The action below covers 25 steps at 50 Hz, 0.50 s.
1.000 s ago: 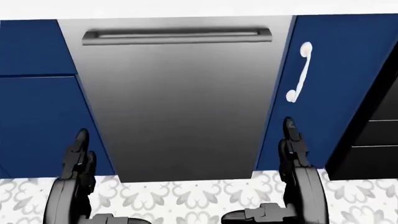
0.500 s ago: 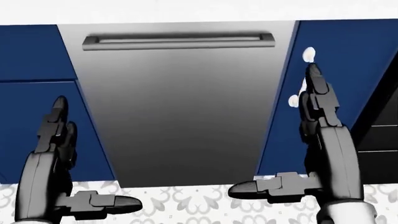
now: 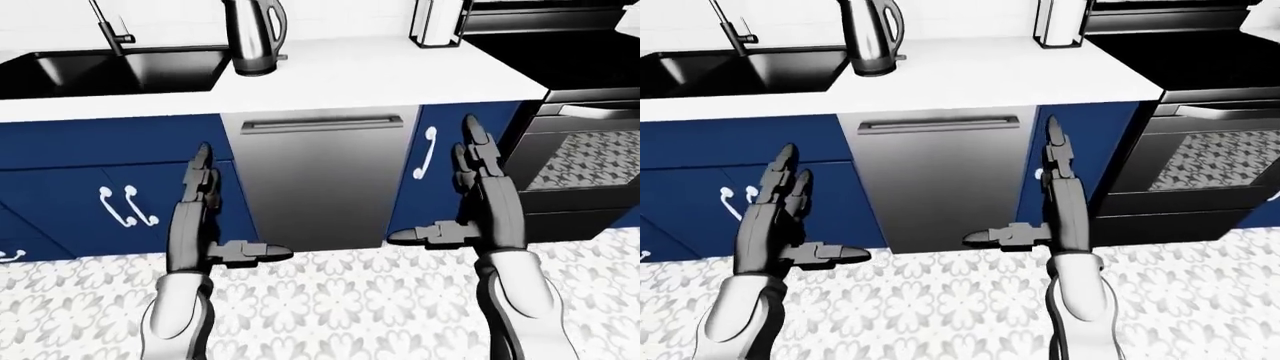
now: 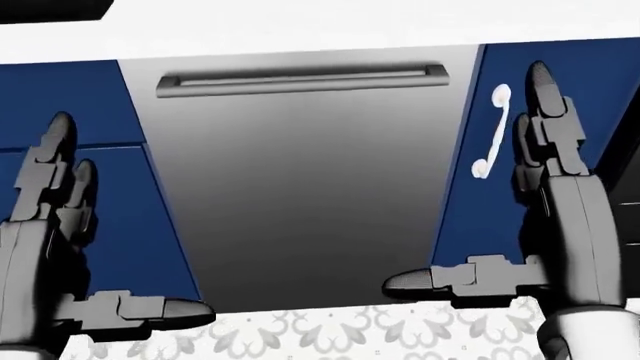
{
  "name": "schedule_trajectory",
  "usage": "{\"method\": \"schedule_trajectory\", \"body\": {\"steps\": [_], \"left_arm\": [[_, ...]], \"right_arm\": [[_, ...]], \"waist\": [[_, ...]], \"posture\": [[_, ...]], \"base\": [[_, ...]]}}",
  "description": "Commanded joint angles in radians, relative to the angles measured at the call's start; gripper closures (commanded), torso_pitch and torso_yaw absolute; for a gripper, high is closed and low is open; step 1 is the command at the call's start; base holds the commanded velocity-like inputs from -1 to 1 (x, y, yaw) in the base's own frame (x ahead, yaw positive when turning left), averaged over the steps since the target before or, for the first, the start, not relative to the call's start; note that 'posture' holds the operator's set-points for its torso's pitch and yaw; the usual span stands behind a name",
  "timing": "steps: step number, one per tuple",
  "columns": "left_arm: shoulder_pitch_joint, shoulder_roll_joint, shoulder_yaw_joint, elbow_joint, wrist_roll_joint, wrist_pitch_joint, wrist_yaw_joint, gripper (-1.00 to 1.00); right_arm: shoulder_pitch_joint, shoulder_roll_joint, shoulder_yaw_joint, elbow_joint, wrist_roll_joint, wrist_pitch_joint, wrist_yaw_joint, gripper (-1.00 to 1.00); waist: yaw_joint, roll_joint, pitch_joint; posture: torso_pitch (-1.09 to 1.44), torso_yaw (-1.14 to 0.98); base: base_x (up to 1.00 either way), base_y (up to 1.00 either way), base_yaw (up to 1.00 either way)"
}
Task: Press down the lever to turn on the electric kettle.
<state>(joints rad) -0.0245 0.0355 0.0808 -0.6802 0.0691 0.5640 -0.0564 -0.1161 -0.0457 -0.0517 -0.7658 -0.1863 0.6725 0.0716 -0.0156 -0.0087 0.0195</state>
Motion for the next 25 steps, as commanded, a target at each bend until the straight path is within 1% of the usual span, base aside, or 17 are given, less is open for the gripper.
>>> {"method": "schedule_trajectory", "body": {"steps": [1, 3, 4, 5, 6, 7, 8, 10, 14, 15, 16, 19, 20, 21, 22, 23, 25], "left_arm": [[-0.007, 0.008, 0.024, -0.021, -0.001, -0.039, 0.003, -1.00], [-0.021, 0.013, 0.036, -0.045, -0.005, -0.002, 0.002, -1.00], [-0.007, 0.011, 0.036, -0.026, -0.004, -0.036, 0.003, -1.00], [-0.023, 0.016, 0.040, -0.056, -0.004, 0.009, 0.002, -1.00], [-0.010, 0.013, 0.041, -0.035, -0.005, -0.025, 0.002, -1.00], [-0.024, 0.017, 0.044, -0.059, -0.005, 0.011, 0.002, -1.00], [-0.018, 0.015, 0.045, -0.047, -0.006, -0.005, 0.002, -1.00], [-0.020, 0.015, 0.044, -0.052, -0.005, 0.001, 0.003, -1.00], [-0.015, 0.017, 0.045, -0.064, 0.001, 0.005, 0.000, -1.00], [0.003, 0.011, 0.041, -0.034, 0.002, -0.042, 0.001, -1.00], [-0.009, 0.014, 0.041, -0.055, 0.003, -0.009, 0.001, -1.00], [-0.014, 0.014, 0.038, -0.069, 0.006, 0.009, -0.001, -1.00], [-0.008, 0.012, 0.038, -0.063, 0.005, -0.004, -0.001, -1.00], [-0.013, 0.014, 0.040, -0.071, 0.005, 0.008, -0.002, -1.00], [0.007, 0.009, 0.039, -0.046, 0.004, -0.037, -0.002, -1.00], [-0.011, 0.013, 0.041, -0.072, 0.004, 0.006, -0.003, -1.00], [-0.015, 0.014, 0.043, -0.070, 0.004, 0.008, -0.003, -1.00]], "right_arm": [[-0.018, 0.002, 0.004, -0.035, 0.009, -0.051, -0.001, -1.00], [-0.016, 0.001, 0.001, -0.040, 0.013, -0.054, 0.000, -1.00], [-0.014, 0.001, 0.003, -0.035, 0.013, -0.058, -0.002, -1.00], [-0.011, 0.002, 0.006, -0.036, 0.012, -0.061, -0.004, -1.00], [-0.011, 0.004, 0.006, -0.036, 0.014, -0.063, -0.004, -1.00], [-0.010, 0.006, 0.006, -0.037, 0.017, -0.070, -0.007, -1.00], [-0.010, 0.008, 0.004, -0.043, 0.022, -0.070, -0.010, -1.00], [-0.008, 0.007, 0.006, -0.042, 0.023, -0.072, -0.011, -1.00], [0.002, 0.009, 0.011, -0.035, 0.025, -0.086, -0.017, -1.00], [0.003, 0.009, 0.011, -0.035, 0.025, -0.087, -0.017, -1.00], [0.004, 0.009, 0.011, -0.034, 0.026, -0.089, -0.018, -1.00], [0.011, 0.011, 0.011, -0.029, 0.030, -0.103, -0.020, -1.00], [0.014, 0.013, 0.012, -0.029, 0.033, -0.108, -0.021, -1.00], [0.015, 0.014, 0.012, -0.028, 0.034, -0.111, -0.023, -1.00], [0.016, 0.015, 0.012, -0.024, 0.036, -0.116, -0.025, -1.00], [0.021, 0.015, 0.014, -0.016, 0.036, -0.125, -0.027, -1.00], [0.021, 0.016, 0.015, -0.012, 0.037, -0.127, -0.030, -1.00]], "waist": [[0.000, 0.001, -0.002], [-0.004, 0.029, 0.006], [-0.006, 0.057, 0.001], [-0.005, 0.102, -0.014], [-0.008, 0.113, -0.026], [0.005, 0.088, -0.004], [-0.001, 0.084, 0.006], [0.003, 0.054, 0.001], [0.003, 0.012, 0.007], [0.002, 0.002, 0.007], [0.002, -0.010, 0.008], [0.001, -0.061, 0.002], [-0.012, -0.030, 0.002], [0.015, -0.056, 0.004], [0.009, -0.032, 0.002], [0.011, -0.013, -0.001], [0.007, 0.027, 0.009]], "posture": [[0.00, 0.00], [0.00, 0.00], [0.00, 0.00], [0.00, 0.00], [0.00, 0.00], [0.00, 0.00], [0.00, 0.00], [0.00, 0.00], [0.00, 0.00], [0.00, 0.00], [0.00, 0.00], [0.00, 0.00], [0.00, 0.00], [0.00, 0.00], [0.00, 0.00], [0.00, 0.00], [0.00, 0.00]], "base": [[0.00, 0.43, 0.00], [0.00, 0.41, 0.00], [0.00, 0.40, 0.00], [0.00, 0.41, 0.00], [0.00, 0.39, 0.00], [0.00, 0.39, 0.00], [0.00, 0.39, 0.00], [0.00, 0.39, 0.00], [0.00, 0.38, 0.00], [0.00, 0.37, 0.00], [0.00, 0.38, 0.00], [0.00, 0.38, 0.00], [0.00, 0.36, 0.00], [0.00, 0.00, 0.34], [0.00, 0.00, 0.35], [0.00, 0.00, 0.35], [0.00, 0.00, 0.35]]}}
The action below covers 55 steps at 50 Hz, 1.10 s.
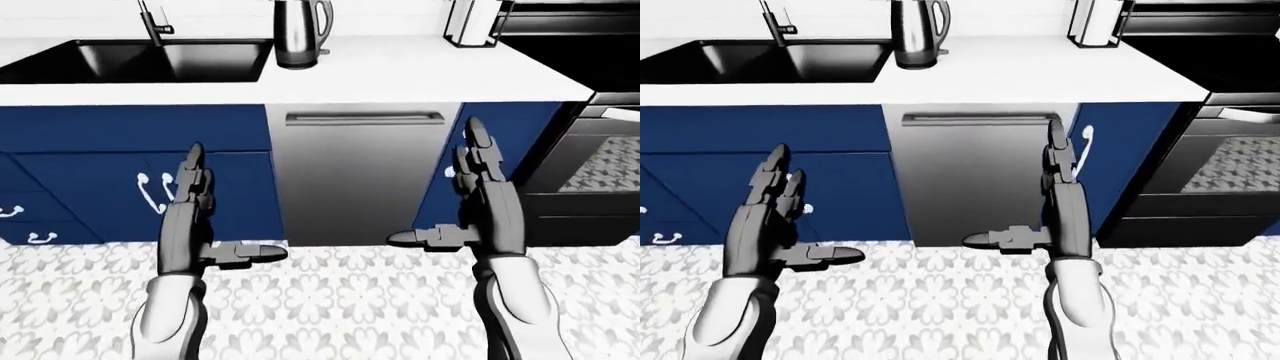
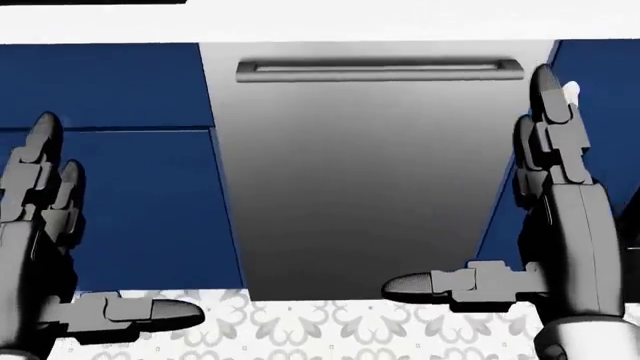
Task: Press down the lever to turn on the electric kettle.
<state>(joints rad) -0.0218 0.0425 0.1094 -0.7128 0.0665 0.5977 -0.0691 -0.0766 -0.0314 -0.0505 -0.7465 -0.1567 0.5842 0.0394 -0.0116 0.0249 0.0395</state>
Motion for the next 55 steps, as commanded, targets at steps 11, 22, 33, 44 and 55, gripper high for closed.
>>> {"method": "schedule_trajectory", "body": {"steps": [11, 22, 33, 44, 55], "left_arm": [[-0.010, 0.005, 0.014, -0.029, 0.001, -0.039, 0.006, -1.00], [0.011, -0.002, 0.005, -0.008, 0.002, -0.082, 0.007, -1.00], [-0.008, 0.002, 0.003, -0.031, 0.004, -0.040, 0.007, -1.00], [-0.004, 0.001, 0.001, -0.044, 0.006, -0.036, 0.005, -1.00], [0.001, 0.000, 0.002, -0.038, 0.007, -0.055, 0.005, -1.00]], "right_arm": [[-0.017, 0.005, 0.021, -0.035, 0.015, -0.040, -0.006, -1.00], [-0.002, 0.005, 0.023, -0.021, 0.016, -0.066, -0.012, -1.00], [0.000, 0.006, 0.015, -0.031, 0.016, -0.063, -0.025, -1.00], [-0.004, 0.001, 0.011, -0.063, -0.002, -0.048, -0.021, -1.00], [-0.021, -0.006, -0.001, -0.072, -0.006, -0.032, -0.015, -1.00]], "waist": [[0.026, -0.021, -0.012], [0.020, -0.063, -0.018], [0.002, -0.020, -0.028], [0.011, -0.030, -0.009], [0.018, 0.024, -0.009]], "posture": [[0.00, 0.00], [0.00, 0.00], [0.00, 0.00], [0.00, 0.00], [0.00, 0.00]], "base": [[0.00, 0.00, 0.35], [0.00, 0.00, 0.35], [0.00, 0.00, 0.10], [0.07, 0.00, 0.00], [0.18, 0.00, 0.00]]}}
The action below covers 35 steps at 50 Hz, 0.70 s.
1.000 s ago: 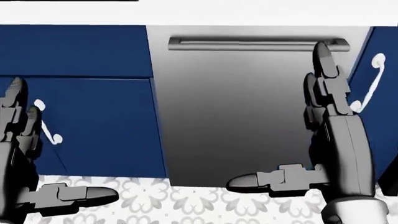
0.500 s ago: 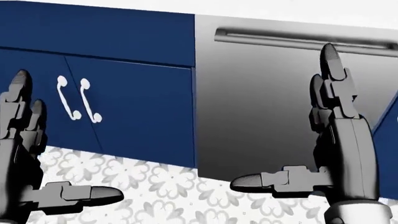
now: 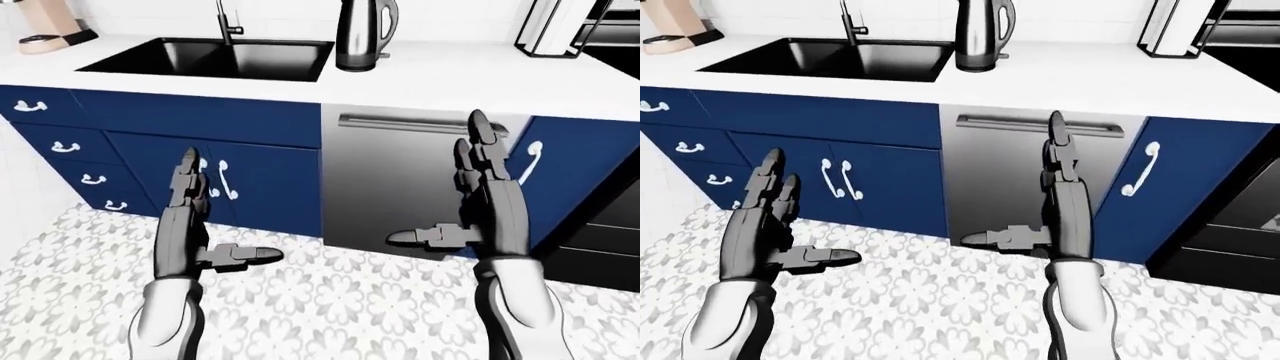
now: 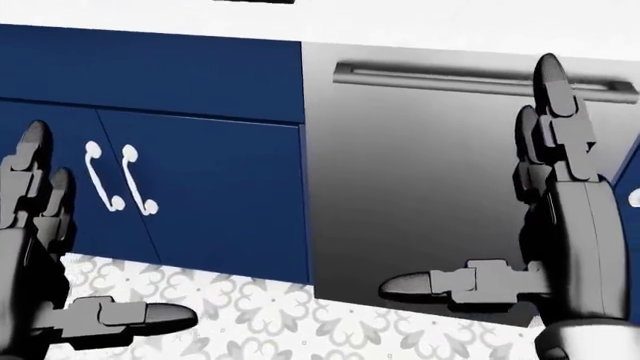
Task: Press down the lever to turn on the electric kettle.
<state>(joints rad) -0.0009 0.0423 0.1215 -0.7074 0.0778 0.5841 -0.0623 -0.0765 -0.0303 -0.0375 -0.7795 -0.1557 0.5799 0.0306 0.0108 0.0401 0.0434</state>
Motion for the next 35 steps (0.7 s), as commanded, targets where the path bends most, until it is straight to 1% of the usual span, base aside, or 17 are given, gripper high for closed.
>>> {"method": "schedule_trajectory", "body": {"steps": [1, 5, 7, 8, 9, 10, 16, 18, 20, 21, 22, 24, 29, 31, 33, 34, 35], "left_arm": [[-0.026, 0.002, -0.009, -0.048, -0.004, -0.031, -0.002, -1.00], [-0.030, 0.002, -0.008, -0.052, -0.005, -0.024, -0.001, -1.00], [-0.023, 0.001, -0.006, -0.042, -0.007, -0.040, -0.001, -1.00], [-0.022, 0.001, -0.007, -0.044, -0.006, -0.040, -0.001, -1.00], [-0.020, 0.001, -0.007, -0.044, -0.006, -0.042, -0.001, -1.00], [-0.020, 0.000, -0.007, -0.045, -0.006, -0.042, -0.001, -1.00], [-0.046, 0.007, -0.002, -0.069, -0.007, 0.008, 0.000, -1.00], [-0.029, 0.004, -0.003, -0.059, -0.007, -0.020, 0.000, -1.00], [-0.041, 0.006, 0.000, -0.069, -0.008, 0.001, 0.000, -1.00], [-0.040, 0.006, 0.000, -0.066, -0.010, -0.003, -0.001, -1.00], [-0.018, 0.001, -0.004, -0.048, -0.009, -0.044, 0.000, -1.00], [-0.017, 0.001, -0.002, -0.047, -0.009, -0.046, 0.000, -1.00], [-0.015, 0.000, -0.001, -0.053, -0.010, -0.045, 0.001, -1.00], [-0.021, 0.002, 0.000, -0.059, -0.010, -0.032, 0.001, -1.00], [-0.020, 0.001, -0.001, -0.061, -0.009, -0.034, 0.001, -1.00], [-0.044, 0.007, 0.003, -0.084, -0.010, 0.013, 0.001, -1.00], [-0.044, 0.007, 0.003, -0.084, -0.010, 0.014, 0.001, -1.00]], "right_arm": [[-0.023, -0.008, -0.015, -0.040, -0.007, -0.027, -0.006, -1.00], [-0.030, -0.008, -0.018, -0.046, -0.007, -0.018, -0.005, -1.00], [-0.032, -0.009, -0.015, -0.050, -0.011, -0.014, -0.005, -1.00], [-0.032, -0.009, -0.014, -0.051, -0.012, -0.013, -0.005, -1.00], [-0.032, -0.009, -0.013, -0.051, -0.013, -0.014, -0.005, -1.00], [-0.030, -0.008, -0.013, -0.052, -0.014, -0.015, -0.005, -1.00], [-0.025, -0.006, -0.011, -0.053, -0.017, -0.018, -0.005, -1.00], [-0.025, -0.006, -0.011, -0.055, -0.017, -0.017, -0.005, -1.00], [-0.026, -0.006, -0.008, -0.058, -0.020, -0.014, -0.004, -1.00], [-0.024, -0.006, -0.007, -0.055, -0.021, -0.018, -0.004, -1.00], [-0.018, -0.005, -0.006, -0.047, -0.022, -0.028, -0.004, -1.00], [-0.017, -0.005, -0.008, -0.044, -0.022, -0.030, -0.002, -1.00], [-0.015, -0.006, -0.013, -0.055, -0.022, -0.022, 0.002, -1.00], [-0.012, -0.005, -0.018, -0.059, -0.022, -0.025, 0.000, -1.00], [-0.011, -0.006, -0.018, -0.063, -0.023, -0.023, 0.000, -1.00], [-0.009, -0.006, -0.021, -0.065, -0.022, -0.024, 0.001, -1.00], [-0.008, -0.006, -0.021, -0.066, -0.021, -0.024, 0.001, -1.00]], "waist": [[-0.004, 0.000, -0.015], [0.002, -0.050, -0.009], [0.001, -0.113, -0.029], [-0.013, -0.070, -0.016], [-0.004, -0.089, -0.013], [-0.012, -0.089, -0.009], [-0.015, -0.039, 0.003], [-0.020, -0.007, -0.002], [-0.022, 0.056, -0.024], [-0.007, 0.025, -0.016], [-0.011, 0.033, -0.011], [-0.001, 0.027, -0.010], [0.007, -0.022, -0.007], [0.011, -0.055, -0.010], [0.009, -0.120, -0.032], [-0.006, -0.078, -0.018], [-0.001, -0.095, -0.013]], "posture": [[0.00, 0.00], [0.00, 0.00], [0.00, 0.00], [0.00, 0.00], [0.00, 0.00], [0.00, 0.00], [0.00, 0.00], [0.00, 0.00], [0.00, 0.00], [0.00, 0.00], [0.00, 0.00], [0.00, 0.00], [0.00, 0.00], [0.00, 0.00], [0.00, 0.00], [0.00, 0.00], [0.00, 0.00]], "base": [[0.23, 0.00, 0.00], [0.22, 0.00, 0.00], [0.22, 0.00, 0.00], [0.23, 0.00, 0.00], [0.26, 0.00, 0.00], [0.27, 0.00, 0.00], [0.27, 0.00, 0.00], [0.28, 0.00, 0.00], [0.29, 0.00, 0.00], [0.27, 0.00, 0.00], [0.29, 0.00, 0.00], [0.28, 0.00, 0.00], [0.28, 0.00, 0.00], [0.29, 0.00, 0.00], [0.29, 0.00, 0.00], [0.28, 0.00, 0.00], [0.28, 0.00, 0.00]]}}
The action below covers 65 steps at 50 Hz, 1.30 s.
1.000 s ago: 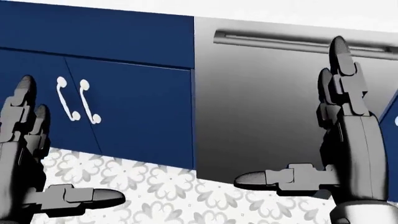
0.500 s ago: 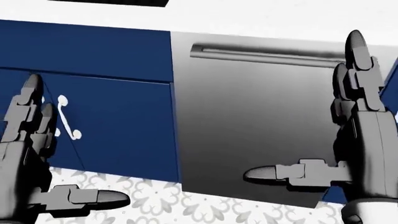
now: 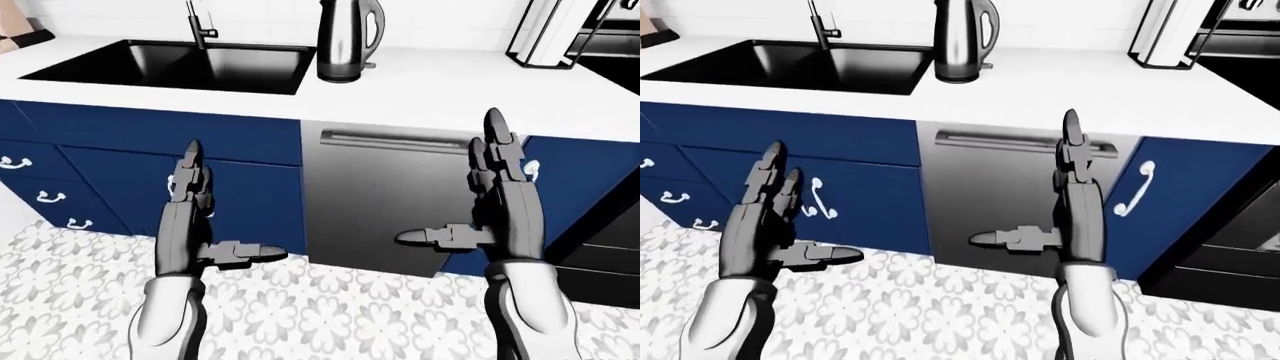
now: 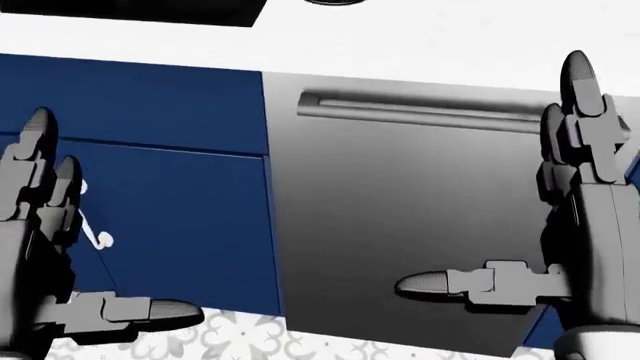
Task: Press down the lever to turn on the electric kettle.
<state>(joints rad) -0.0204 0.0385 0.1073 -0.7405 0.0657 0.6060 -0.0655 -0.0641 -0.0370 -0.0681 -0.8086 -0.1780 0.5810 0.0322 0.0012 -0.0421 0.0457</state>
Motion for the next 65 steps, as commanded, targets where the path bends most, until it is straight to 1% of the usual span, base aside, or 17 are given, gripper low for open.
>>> {"method": "schedule_trajectory", "body": {"steps": [1, 8, 11, 12, 14, 20, 24, 27, 34, 38, 39, 41, 47, 51, 61, 63, 65], "left_arm": [[-0.023, 0.011, 0.018, -0.050, 0.001, -0.010, 0.004, -1.00], [0.002, 0.005, 0.014, -0.036, 0.002, -0.050, 0.004, -1.00], [-0.021, 0.010, 0.018, -0.061, 0.002, -0.004, 0.004, -1.00], [-0.006, 0.007, 0.017, -0.045, 0.001, -0.037, 0.003, -1.00], [-0.005, 0.007, 0.019, -0.049, 0.001, -0.037, 0.003, -1.00], [-0.003, 0.007, 0.017, -0.045, 0.002, -0.043, 0.002, -1.00], [-0.008, 0.008, 0.020, -0.050, 0.001, -0.036, 0.002, -1.00], [-0.012, 0.009, 0.021, -0.057, 0.001, -0.031, 0.003, -1.00], [-0.018, 0.011, 0.022, -0.055, 0.000, -0.027, 0.004, -1.00], [-0.023, 0.012, 0.023, -0.056, -0.001, -0.022, 0.005, -1.00], [-0.024, 0.012, 0.024, -0.057, -0.001, -0.020, 0.005, -1.00], [-0.024, 0.013, 0.025, -0.062, -0.002, -0.015, 0.004, -1.00], [-0.024, 0.013, 0.024, -0.065, -0.002, -0.014, 0.005, -1.00], [-0.022, 0.013, 0.025, -0.067, -0.002, -0.014, 0.005, -1.00], [-0.011, 0.010, 0.027, -0.065, -0.006, -0.028, 0.004, -1.00], [-0.015, 0.012, 0.032, -0.072, -0.008, -0.019, 0.003, -1.00], [-0.014, 0.012, 0.032, -0.070, -0.008, -0.021, 0.004, -1.00]], "right_arm": [[-0.020, 0.000, 0.008, -0.037, 0.002, -0.026, 0.000, -1.00], [-0.012, 0.000, 0.012, -0.059, -0.007, -0.013, 0.003, -1.00], [-0.014, -0.001, 0.012, -0.077, -0.012, 0.003, 0.008, -1.00], [-0.022, -0.004, 0.013, -0.084, -0.016, 0.019, 0.011, -1.00], [-0.035, -0.007, 0.012, -0.101, -0.021, 0.044, 0.017, -1.00], [-0.039, -0.008, 0.007, -0.117, -0.026, 0.056, 0.024, -1.00], [-0.051, -0.012, 0.006, -0.128, -0.030, 0.074, 0.029, -1.00], [-0.052, -0.012, 0.006, -0.129, -0.032, 0.076, 0.030, -1.00], [-0.057, -0.013, 0.002, -0.130, -0.033, 0.085, 0.033, -1.00], [-0.066, -0.017, -0.003, -0.135, -0.033, 0.096, 0.037, -1.00], [-0.070, -0.018, -0.001, -0.135, -0.034, 0.100, 0.037, -1.00], [-0.080, -0.019, 0.003, -0.135, -0.038, 0.109, 0.037, -1.00], [-0.086, -0.021, 0.003, -0.136, -0.040, 0.114, 0.040, -1.00], [-0.083, -0.021, -0.001, -0.137, -0.039, 0.111, 0.041, -1.00], [-0.057, -0.013, 0.004, -0.124, -0.041, 0.079, 0.035, -1.00], [-0.057, -0.012, 0.003, -0.132, -0.042, 0.085, 0.036, -1.00], [-0.054, -0.012, 0.002, -0.133, -0.041, 0.083, 0.036, -1.00]], "waist": [[0.001, -0.011, -0.015], [-0.012, 0.056, -0.003], [-0.016, 0.138, -0.030], [-0.001, 0.103, -0.023], [0.003, 0.115, -0.011], [0.017, 0.065, -0.013], [0.022, -0.018, -0.031], [0.010, -0.015, -0.013], [-0.011, 0.044, -0.004], [-0.015, 0.145, -0.036], [-0.002, 0.099, -0.021], [0.003, 0.117, -0.014], [0.018, 0.065, -0.015], [0.023, -0.019, -0.034], [-0.012, 0.045, -0.003], [-0.017, 0.079, -0.010], [-0.015, 0.146, -0.035]], "posture": [[0.00, 0.00], [0.00, 0.00], [0.00, 0.00], [0.00, 0.00], [0.00, 0.00], [0.00, 0.00], [0.00, 0.00], [0.00, 0.00], [0.00, 0.00], [0.00, 0.00], [0.00, 0.00], [0.00, 0.00], [0.00, 0.00], [0.00, 0.00], [0.00, 0.00], [0.00, 0.00], [0.00, 0.00]], "base": [[0.28, 0.00, 0.00], [0.29, 0.00, 0.00], [0.29, 0.00, 0.00], [0.29, 0.00, 0.00], [0.29, 0.00, 0.00], [0.28, 0.00, 0.00], [0.29, 0.00, 0.00], [0.29, 0.00, 0.00], [0.29, 0.00, 0.00], [0.30, 0.00, 0.00], [0.30, 0.00, 0.00], [0.29, 0.00, 0.00], [0.30, 0.00, 0.00], [0.30, 0.00, 0.00], [0.31, 0.00, 0.00], [0.30, 0.00, 0.00], [0.31, 0.00, 0.00]]}}
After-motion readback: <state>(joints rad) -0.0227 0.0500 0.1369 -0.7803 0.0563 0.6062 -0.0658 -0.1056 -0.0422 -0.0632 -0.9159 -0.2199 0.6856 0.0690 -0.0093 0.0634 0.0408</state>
